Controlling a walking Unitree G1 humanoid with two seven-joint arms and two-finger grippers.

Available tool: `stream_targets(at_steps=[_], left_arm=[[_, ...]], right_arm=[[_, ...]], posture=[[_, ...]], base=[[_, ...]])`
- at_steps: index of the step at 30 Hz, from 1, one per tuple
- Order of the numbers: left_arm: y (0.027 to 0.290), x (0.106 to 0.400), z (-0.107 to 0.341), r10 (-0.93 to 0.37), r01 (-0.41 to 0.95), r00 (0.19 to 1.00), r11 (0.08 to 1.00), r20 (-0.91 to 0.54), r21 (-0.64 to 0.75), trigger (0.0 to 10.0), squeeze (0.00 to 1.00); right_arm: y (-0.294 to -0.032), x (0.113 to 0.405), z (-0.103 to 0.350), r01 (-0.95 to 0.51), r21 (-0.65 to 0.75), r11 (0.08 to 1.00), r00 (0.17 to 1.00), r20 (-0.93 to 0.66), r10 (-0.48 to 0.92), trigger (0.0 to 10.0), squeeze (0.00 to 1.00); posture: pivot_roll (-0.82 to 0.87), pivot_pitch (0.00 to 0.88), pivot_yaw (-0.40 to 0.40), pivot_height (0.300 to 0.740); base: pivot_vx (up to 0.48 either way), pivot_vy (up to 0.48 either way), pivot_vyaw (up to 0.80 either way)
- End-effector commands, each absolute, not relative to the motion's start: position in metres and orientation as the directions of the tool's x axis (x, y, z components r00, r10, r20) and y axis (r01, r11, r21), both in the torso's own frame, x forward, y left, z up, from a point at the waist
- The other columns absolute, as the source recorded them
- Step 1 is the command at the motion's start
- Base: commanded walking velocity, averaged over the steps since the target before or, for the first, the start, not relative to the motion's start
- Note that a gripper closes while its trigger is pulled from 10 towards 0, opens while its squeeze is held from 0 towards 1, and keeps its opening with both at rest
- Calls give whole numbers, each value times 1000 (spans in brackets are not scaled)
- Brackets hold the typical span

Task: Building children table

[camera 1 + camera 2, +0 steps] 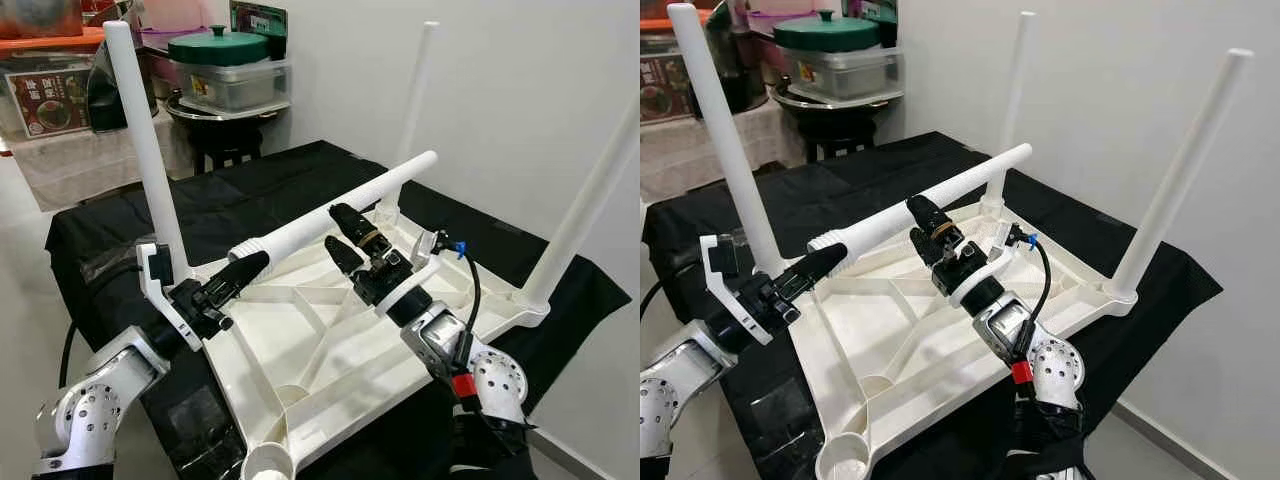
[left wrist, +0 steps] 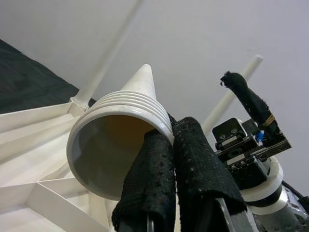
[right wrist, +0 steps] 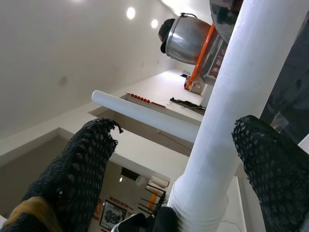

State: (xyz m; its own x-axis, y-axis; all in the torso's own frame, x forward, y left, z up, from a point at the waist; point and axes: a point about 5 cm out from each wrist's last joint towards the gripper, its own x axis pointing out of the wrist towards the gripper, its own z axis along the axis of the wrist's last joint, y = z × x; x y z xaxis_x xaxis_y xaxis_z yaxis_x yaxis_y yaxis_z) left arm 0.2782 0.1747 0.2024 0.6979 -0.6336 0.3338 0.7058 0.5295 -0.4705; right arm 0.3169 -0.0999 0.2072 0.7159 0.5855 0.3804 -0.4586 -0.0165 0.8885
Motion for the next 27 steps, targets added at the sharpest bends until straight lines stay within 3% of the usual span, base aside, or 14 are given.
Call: stream_targets(at_steps=[1,11,24,25,27], left_arm=[[176,275,210,-638,726,680,516,361,-455,10000,0],[162,259,201,-716,761,617,435,327,-482,10000,0],[159,249,195,-742,760,598,406,302,-508,10000,0],[158,247,194,-753,761,590,399,292,-511,10000,0],[158,247,194,-753,761,590,399,292,-511,10000,0]], right_arm=[[-100,319,200,-437,899,-30,737,377,562,10000,1000],[-87,334,195,-394,919,-34,763,347,545,10000,1000],[-84,346,189,-333,943,-8,810,291,509,10000,1000],[-85,348,189,-326,945,-6,816,284,503,10000,467],[-85,348,189,-326,945,-6,816,284,503,10000,467]], posture=[[75,0,-77,740],[88,0,-81,740],[94,0,-81,740],[94,0,-78,740],[94,0,-78,740]], base=[[0,0,0],[0,0,0],[0,0,0],[0,0,0],[0,0,0]])
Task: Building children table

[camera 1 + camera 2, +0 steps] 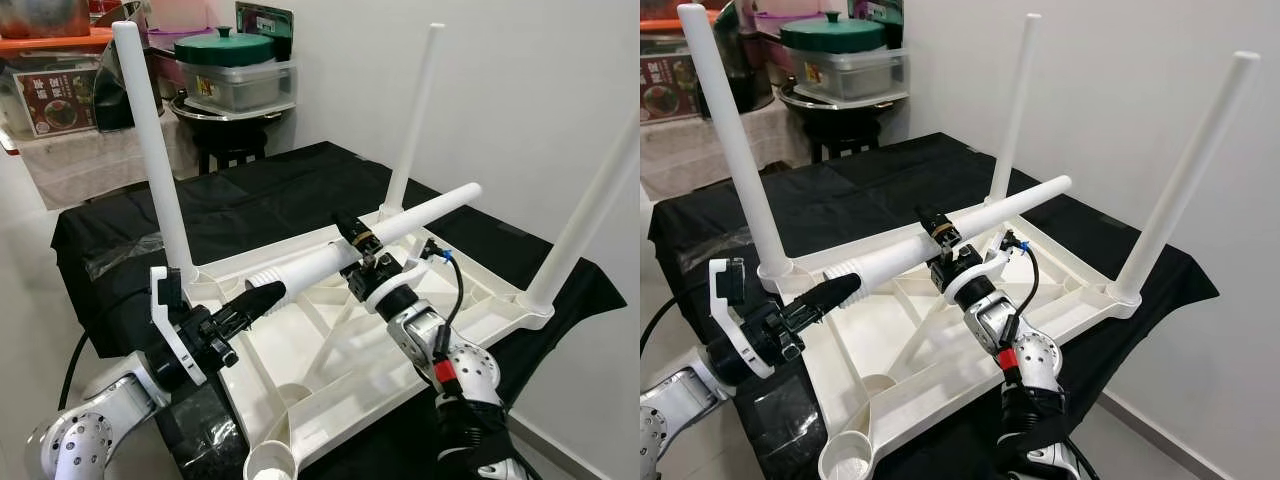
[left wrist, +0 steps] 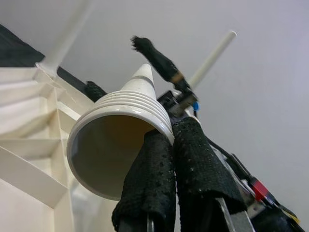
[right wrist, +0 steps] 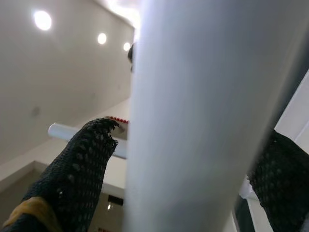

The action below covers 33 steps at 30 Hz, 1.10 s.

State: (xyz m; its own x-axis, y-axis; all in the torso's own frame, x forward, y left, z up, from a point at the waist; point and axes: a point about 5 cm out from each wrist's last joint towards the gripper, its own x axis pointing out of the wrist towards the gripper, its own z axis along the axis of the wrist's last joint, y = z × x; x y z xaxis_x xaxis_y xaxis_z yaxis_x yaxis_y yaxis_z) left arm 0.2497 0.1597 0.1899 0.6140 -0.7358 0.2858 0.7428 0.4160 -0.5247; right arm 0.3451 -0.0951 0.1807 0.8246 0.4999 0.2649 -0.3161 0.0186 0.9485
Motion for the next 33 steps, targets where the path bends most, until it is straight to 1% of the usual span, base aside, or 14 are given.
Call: stream_targets(at_steps=[1,5,6,15,17,25,26,27,29,33], left_arm=[[157,244,192,-761,761,584,393,282,-516,10000,0],[157,242,189,-774,762,573,383,268,-522,10000,0],[157,241,188,-778,762,570,380,264,-524,10000,0],[159,242,186,-790,764,562,381,245,-522,10000,0],[161,243,185,-792,762,563,385,238,-520,10000,0],[164,244,183,-794,765,566,406,223,-499,10000,0],[166,246,182,-781,760,587,440,215,-478,10000,847],[169,248,182,-766,755,605,464,218,-463,10000,1000],[171,249,181,-755,752,619,489,218,-442,10000,1000],[172,247,182,-766,762,605,479,215,-436,10000,1000]], right_arm=[[-85,349,191,-330,944,-18,814,294,501,10000,0],[-81,350,193,-339,940,-32,804,308,508,10000,0],[-79,349,192,-339,940,-33,805,308,507,0,0],[-75,345,198,-371,925,-87,778,360,515,0,0],[-73,342,203,-389,914,-113,760,388,522,0,0],[-71,337,209,-411,901,-135,735,416,536,0,0],[-72,337,211,-414,900,-136,734,418,534,0,0],[-73,337,211,-417,899,-130,738,419,529,0,0],[-77,339,213,-424,899,-111,748,417,517,0,0],[-85,345,215,-433,899,-62,772,405,490,0,0]], posture=[[94,0,-78,740],[94,0,-78,740],[94,0,-78,740],[90,0,-76,740],[88,0,-76,740],[88,0,-76,740],[84,0,-75,740],[84,0,-75,740],[84,0,-75,740],[85,0,-75,740]], base=[[0,0,0],[0,0,0],[0,0,0],[0,0,0],[0,0,0],[0,0,0],[0,0,0],[0,0,0],[0,0,0],[0,0,0]])
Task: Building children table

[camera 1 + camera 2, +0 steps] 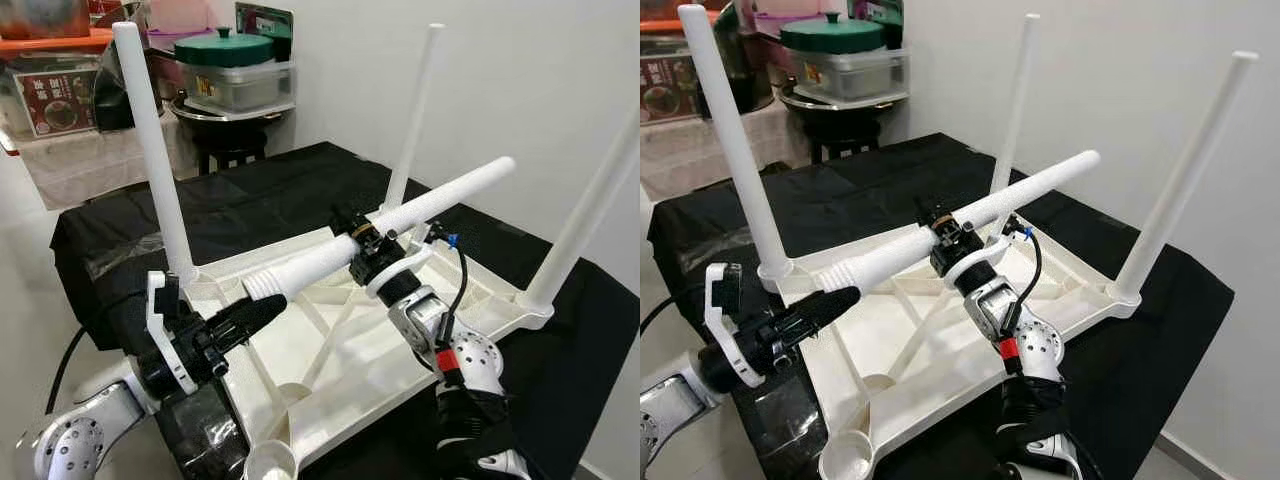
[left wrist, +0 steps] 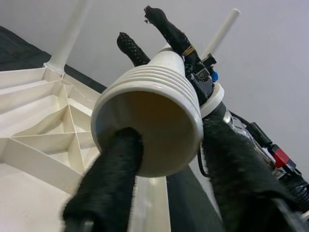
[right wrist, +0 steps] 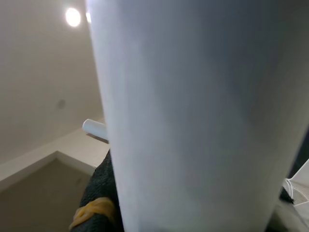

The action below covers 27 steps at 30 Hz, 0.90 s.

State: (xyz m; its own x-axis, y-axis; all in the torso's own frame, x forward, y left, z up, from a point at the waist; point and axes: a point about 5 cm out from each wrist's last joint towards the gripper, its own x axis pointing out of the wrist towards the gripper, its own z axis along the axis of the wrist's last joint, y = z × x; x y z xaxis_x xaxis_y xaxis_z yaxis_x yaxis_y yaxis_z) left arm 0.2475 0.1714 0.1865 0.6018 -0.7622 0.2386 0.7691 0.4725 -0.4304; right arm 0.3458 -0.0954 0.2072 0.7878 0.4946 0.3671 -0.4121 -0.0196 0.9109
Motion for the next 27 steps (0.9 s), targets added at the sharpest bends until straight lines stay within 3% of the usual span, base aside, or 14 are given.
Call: stream_targets(at_steps=[1,4,7,9,11,17,19,20,21,23,24,25,27], left_arm=[[172,245,181,-772,765,599,475,212,-434,10000,1000],[172,242,181,-778,770,593,473,207,-429,10000,1000],[176,235,178,-779,768,596,484,193,-420,10000,1000],[177,235,178,-779,767,597,486,192,-419,10000,1000],[179,233,174,-765,753,619,514,177,-409,10000,1000],[181,236,173,-734,724,661,571,155,-387,10000,1000],[183,250,170,-618,616,781,739,89,-275,10000,1000],[183,250,170,-618,616,781,739,89,-275,10000,1000],[183,258,170,-537,537,841,817,66,-211,10000,965],[183,258,170,-537,537,841,817,66,-211,10000,965],[180,261,172,-490,494,869,855,66,-160,10000,173],[176,262,173,-461,467,884,875,73,-127,10000,0],[172,261,173,-447,455,890,882,83,-127,10000,0]], right_arm=[[-97,352,218,-440,898,-20,793,398,461,0,0],[-111,359,222,-445,895,25,815,394,426,0,0],[-159,375,243,-489,849,203,850,409,333,0,0],[-168,378,247,-484,845,227,859,409,309,0,0],[-197,382,262,-490,824,285,868,431,246,0,0],[-203,382,267,-498,800,336,866,434,250,0,0],[-194,381,267,-509,751,421,858,403,319,0,0],[-194,381,267,-509,751,421,858,403,319,0,0],[-184,378,263,-527,717,456,845,381,376,0,0],[-184,378,263,-527,717,456,845,381,376,0,0],[-170,374,259,-554,687,471,823,364,436,0,0],[-156,369,255,-582,659,477,798,348,492,0,0],[-142,363,252,-622,629,465,760,345,551,0,0]], posture=[[85,0,-74,740],[85,0,-74,740],[88,0,-76,740],[88,0,-76,740],[86,0,-77,740],[86,0,-77,740],[82,0,-74,740],[82,0,-74,740],[82,0,-74,740],[82,0,-74,740],[82,0,-70,740],[82,0,-69,740],[82,0,-68,740]], base=[[0,0,0],[0,0,0],[0,0,0],[0,0,0],[0,0,0],[0,0,0],[0,0,0],[0,0,0],[0,0,0],[0,0,0],[0,0,0],[0,0,0],[0,0,0]])
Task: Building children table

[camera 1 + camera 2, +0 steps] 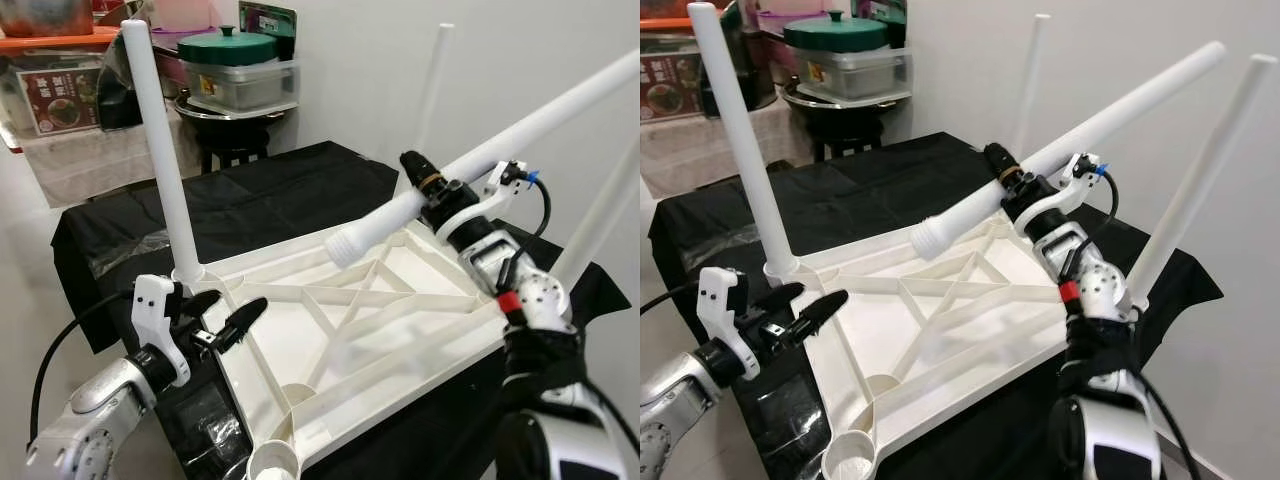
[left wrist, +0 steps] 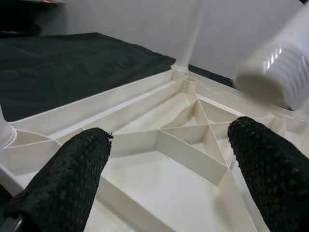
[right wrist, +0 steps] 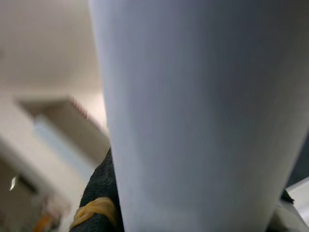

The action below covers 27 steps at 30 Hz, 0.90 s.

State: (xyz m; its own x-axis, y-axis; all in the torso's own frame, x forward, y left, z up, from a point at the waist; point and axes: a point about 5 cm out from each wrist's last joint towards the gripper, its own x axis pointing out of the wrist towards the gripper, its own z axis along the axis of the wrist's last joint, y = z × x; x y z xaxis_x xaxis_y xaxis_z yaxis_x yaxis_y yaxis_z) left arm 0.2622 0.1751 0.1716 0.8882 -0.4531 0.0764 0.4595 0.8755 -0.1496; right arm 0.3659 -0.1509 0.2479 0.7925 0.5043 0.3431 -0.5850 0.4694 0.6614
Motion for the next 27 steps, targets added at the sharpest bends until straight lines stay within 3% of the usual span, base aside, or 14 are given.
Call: stream_targets(at_steps=[1,2,4,5,6,7,9,10,14,21,27], left_arm=[[172,261,173,-447,455,890,882,83,-127,10000,0],[168,259,173,-442,450,893,884,88,-124,10000,0],[168,259,173,-442,450,893,884,88,-124,10000,0],[164,258,172,-444,451,892,886,84,-111,10000,0],[164,258,172,-444,451,892,886,84,-111,10000,0],[162,256,171,-444,451,892,885,81,-114,10000,0],[162,256,171,-444,451,892,885,81,-114,10000,0],[161,256,170,-445,451,892,885,78,-114,10000,0],[158,253,167,-439,446,895,886,77,-124,10000,0],[156,252,166,-414,423,906,899,88,-116,10000,0],[158,255,166,-362,369,929,922,80,-120,10000,0]], right_arm=[[-142,363,252,-622,629,465,760,345,551,0,0],[-128,355,252,-673,592,444,710,347,613,1843,0],[-128,355,252,-673,592,444,710,347,613,1843,0],[-114,342,253,-746,515,422,631,344,696,2000,0],[-114,342,253,-746,515,422,631,344,696,2000,0],[-102,328,254,-819,423,389,538,327,777,10000,0],[-102,328,254,-819,423,389,538,327,777,10000,0],[-94,319,253,-859,365,359,475,307,825,10000,0],[-90,308,257,-897,294,330,413,290,863,10000,0],[-90,306,260,-891,277,359,435,297,850,10000,0],[-89,303,255,-882,192,430,469,274,840,10000,0]], posture=[[82,0,-68,740],[83,0,-64,740],[83,0,-64,740],[83,0,-62,740],[83,0,-62,740],[82,0,-61,740],[82,0,-61,740],[82,0,-61,740],[84,0,-60,740],[85,0,-58,740],[84,0,-56,740]], base=[[0,0,0],[0,0,0],[0,0,0],[0,-360,0],[0,-360,0],[0,-472,0],[0,-472,0],[0,-472,0],[0,-472,0],[0,-472,0],[0,0,533]])
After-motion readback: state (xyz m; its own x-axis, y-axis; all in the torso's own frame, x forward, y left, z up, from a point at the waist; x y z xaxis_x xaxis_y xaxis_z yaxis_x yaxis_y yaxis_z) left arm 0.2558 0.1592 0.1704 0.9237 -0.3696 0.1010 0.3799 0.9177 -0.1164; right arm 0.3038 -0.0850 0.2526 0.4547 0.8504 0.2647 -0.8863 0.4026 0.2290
